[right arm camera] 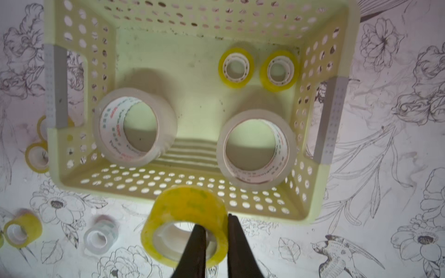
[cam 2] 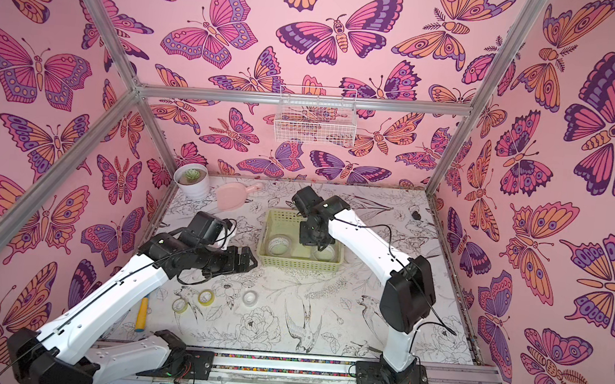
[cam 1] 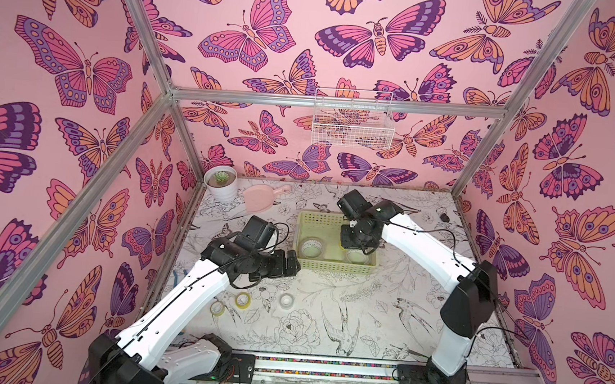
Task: Put the transparent tape into the storage box
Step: Place the tape in the storage box.
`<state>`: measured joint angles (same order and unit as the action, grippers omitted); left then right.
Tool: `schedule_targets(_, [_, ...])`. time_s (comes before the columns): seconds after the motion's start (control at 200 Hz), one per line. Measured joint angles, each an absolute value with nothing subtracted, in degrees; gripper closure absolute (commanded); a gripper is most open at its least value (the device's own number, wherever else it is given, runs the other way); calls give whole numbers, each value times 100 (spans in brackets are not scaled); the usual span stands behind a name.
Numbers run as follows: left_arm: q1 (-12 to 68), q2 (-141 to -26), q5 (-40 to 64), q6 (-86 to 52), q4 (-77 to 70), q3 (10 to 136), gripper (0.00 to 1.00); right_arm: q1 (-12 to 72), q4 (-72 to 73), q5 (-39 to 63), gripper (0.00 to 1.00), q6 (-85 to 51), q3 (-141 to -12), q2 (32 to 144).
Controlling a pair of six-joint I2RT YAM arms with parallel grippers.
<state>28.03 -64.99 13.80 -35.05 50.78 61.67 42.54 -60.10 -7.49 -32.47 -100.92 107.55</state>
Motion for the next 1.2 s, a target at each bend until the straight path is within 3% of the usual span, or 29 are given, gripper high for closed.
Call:
schedule_targets(0.511, [2698, -6838, 1116, -3583, 4932, 6405, 0, 3795, -6093, -336, 95, -2412, -12243, 13107])
schedule_targets(1.202, [2418, -6838, 1111, -3601, 4932, 6405, 0, 3485, -5649, 10, 92, -2244, -12995, 14348])
